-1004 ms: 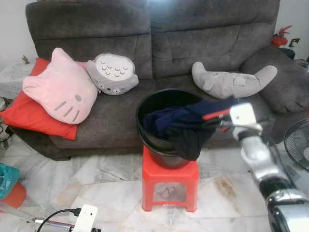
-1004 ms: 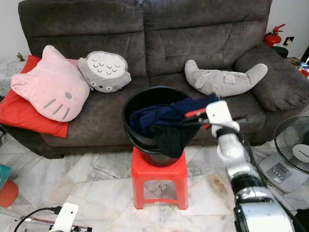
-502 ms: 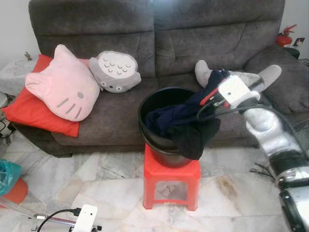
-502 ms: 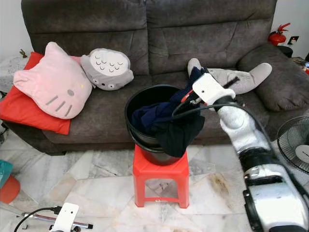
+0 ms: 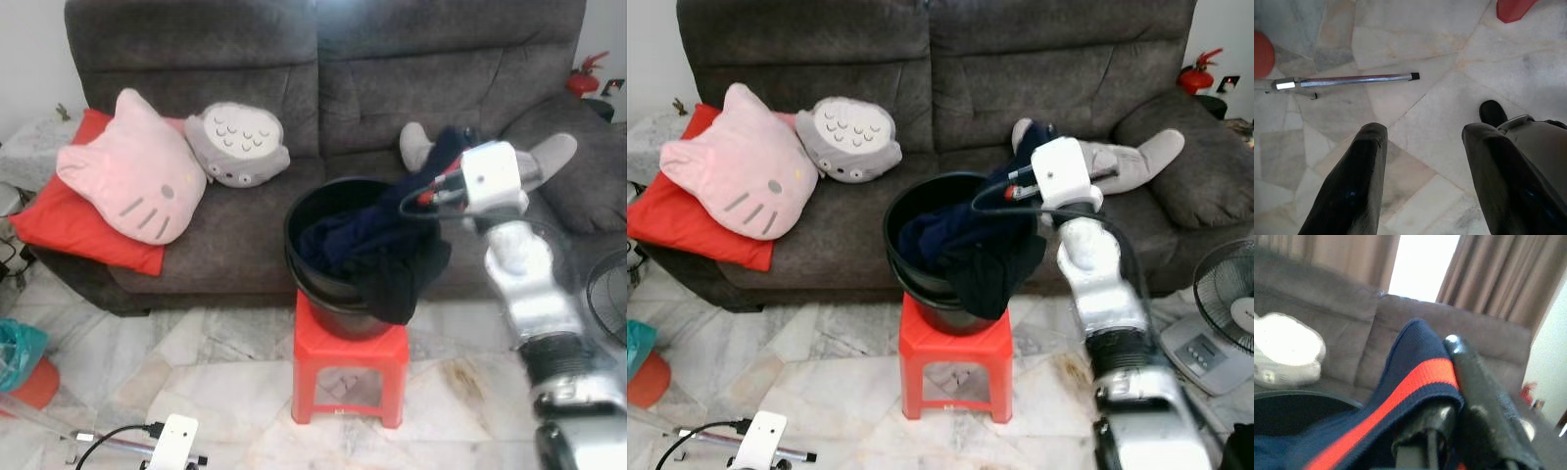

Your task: Hang hanger

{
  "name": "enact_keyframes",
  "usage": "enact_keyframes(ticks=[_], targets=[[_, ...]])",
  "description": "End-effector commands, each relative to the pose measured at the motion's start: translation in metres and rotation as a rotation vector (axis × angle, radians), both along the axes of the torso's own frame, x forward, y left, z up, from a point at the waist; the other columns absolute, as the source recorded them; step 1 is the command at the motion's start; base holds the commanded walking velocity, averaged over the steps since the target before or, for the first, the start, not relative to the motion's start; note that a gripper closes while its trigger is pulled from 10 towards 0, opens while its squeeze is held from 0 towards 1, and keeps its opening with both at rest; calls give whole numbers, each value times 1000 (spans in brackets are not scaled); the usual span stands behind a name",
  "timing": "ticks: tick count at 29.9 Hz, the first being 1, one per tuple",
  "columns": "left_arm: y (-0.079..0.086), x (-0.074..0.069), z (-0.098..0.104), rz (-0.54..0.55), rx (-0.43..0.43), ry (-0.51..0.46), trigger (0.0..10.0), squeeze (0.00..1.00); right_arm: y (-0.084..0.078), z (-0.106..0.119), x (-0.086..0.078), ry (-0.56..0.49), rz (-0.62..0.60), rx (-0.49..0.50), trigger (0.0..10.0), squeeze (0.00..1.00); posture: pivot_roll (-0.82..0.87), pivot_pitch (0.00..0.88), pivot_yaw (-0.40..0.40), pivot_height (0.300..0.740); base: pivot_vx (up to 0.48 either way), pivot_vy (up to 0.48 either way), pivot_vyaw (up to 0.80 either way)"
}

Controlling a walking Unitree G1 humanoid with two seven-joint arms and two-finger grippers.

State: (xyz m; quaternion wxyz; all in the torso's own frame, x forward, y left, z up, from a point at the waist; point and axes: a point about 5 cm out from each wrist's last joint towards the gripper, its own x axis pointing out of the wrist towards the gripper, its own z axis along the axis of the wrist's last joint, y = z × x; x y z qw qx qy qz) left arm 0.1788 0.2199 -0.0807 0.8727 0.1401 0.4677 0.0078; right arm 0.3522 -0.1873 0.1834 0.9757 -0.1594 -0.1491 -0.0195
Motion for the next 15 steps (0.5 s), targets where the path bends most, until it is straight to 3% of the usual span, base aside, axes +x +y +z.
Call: enact_keyframes(ticks=[1, 5, 11, 15], targets=[[6, -6, -1, 8, 8, 14, 10000, 0, 8, -15, -13, 17, -12, 97, 10000, 0, -159, 0, 68, 740, 0, 0, 0], [8, -8, -2, 7, 11, 23, 10000, 0, 21, -34, -21, 91, -20, 150, 10000, 0, -163, 0, 68, 740, 0, 0, 0], [8, -10, -3, -7, 15, 32, 10000, 0, 32, -42, -25, 130, -43, 212, 10000, 0, -164, 0, 63, 740, 0, 0, 0], [9, -10, -3, -16, 17, 33, 10000, 0, 48, -51, -33, 160, -36, 231, 10000, 0, -144, 0, 58, 740, 0, 0, 0]])
